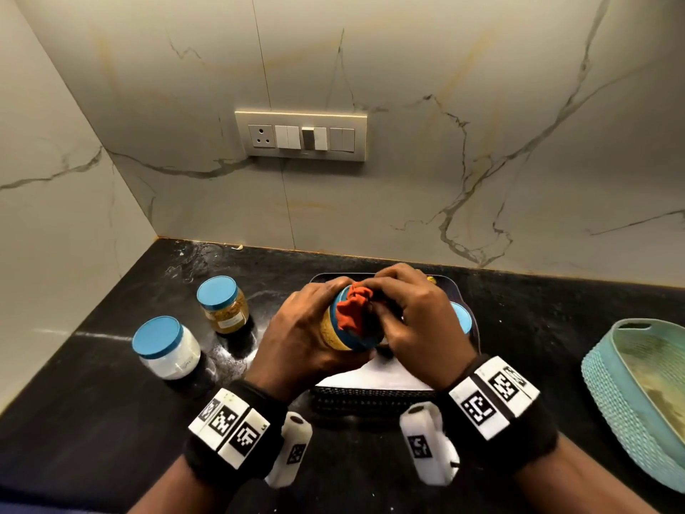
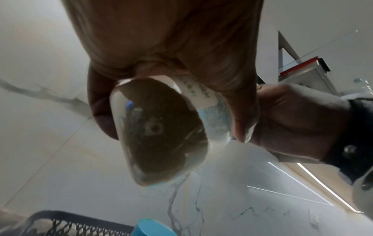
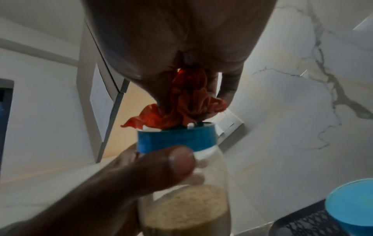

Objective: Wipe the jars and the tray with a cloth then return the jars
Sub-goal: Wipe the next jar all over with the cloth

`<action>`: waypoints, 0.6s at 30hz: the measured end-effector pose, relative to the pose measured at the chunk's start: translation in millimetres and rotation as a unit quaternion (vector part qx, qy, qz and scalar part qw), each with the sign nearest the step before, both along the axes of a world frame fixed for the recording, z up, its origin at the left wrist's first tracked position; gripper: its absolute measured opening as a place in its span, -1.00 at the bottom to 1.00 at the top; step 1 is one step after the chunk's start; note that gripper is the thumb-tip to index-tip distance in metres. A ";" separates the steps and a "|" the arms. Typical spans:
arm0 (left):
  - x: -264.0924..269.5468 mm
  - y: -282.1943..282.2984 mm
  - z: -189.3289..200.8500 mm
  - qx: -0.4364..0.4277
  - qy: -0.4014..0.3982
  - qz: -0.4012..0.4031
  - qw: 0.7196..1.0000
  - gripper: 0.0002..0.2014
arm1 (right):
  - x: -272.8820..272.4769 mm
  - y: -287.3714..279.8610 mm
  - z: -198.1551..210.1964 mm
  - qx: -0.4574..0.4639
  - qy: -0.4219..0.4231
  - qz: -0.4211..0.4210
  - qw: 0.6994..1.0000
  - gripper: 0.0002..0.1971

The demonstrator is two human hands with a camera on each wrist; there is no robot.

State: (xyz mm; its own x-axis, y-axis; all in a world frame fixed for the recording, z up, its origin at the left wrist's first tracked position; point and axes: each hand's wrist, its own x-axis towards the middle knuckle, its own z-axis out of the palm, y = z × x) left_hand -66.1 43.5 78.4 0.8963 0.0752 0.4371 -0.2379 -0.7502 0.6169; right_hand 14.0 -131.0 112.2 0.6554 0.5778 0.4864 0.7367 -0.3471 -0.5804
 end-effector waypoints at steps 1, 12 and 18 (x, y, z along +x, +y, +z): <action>1.1 0.9 2.0 0.021 0.001 0.000 1.000 -0.18 | -5.0 2.2 2.8 0.008 0.003 0.009 1.000 -0.72; -4.8 9.4 3.9 0.054 -0.004 0.029 0.998 -0.15 | -6.1 -38.1 -5.2 -0.105 -0.084 0.089 0.987 -0.72; -6.6 -8.4 2.3 0.025 0.000 0.027 0.999 -0.15 | 15.8 -15.5 5.9 -0.039 -0.050 0.035 0.997 -0.68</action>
